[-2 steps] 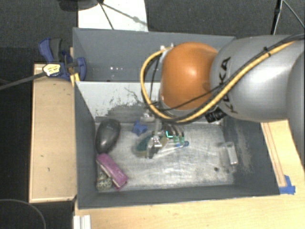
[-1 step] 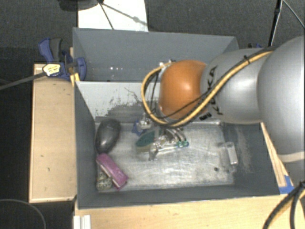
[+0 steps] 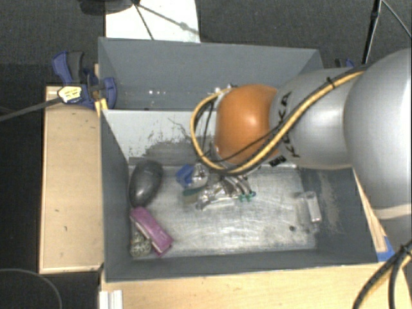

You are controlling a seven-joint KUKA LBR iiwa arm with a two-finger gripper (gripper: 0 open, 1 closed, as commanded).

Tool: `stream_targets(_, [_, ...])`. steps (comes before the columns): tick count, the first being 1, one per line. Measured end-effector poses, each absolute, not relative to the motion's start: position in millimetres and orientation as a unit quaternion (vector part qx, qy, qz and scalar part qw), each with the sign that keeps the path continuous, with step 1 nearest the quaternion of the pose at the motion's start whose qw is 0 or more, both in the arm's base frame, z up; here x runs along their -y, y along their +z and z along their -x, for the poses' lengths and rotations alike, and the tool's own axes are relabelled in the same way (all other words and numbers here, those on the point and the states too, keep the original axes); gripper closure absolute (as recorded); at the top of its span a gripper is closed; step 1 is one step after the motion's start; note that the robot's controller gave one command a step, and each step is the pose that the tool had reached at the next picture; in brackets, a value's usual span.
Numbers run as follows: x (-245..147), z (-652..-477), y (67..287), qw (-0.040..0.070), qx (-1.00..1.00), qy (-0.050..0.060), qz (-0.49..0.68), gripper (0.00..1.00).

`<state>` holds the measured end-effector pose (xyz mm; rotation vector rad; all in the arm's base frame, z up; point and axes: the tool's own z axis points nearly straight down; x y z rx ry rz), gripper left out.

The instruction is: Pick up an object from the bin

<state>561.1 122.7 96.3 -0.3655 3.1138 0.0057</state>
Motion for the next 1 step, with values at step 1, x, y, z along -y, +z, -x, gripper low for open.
stream_targets(1, [-119.6, -566.9, 221.3, 0.005, -0.995, 0.001, 0.105, 1.00])
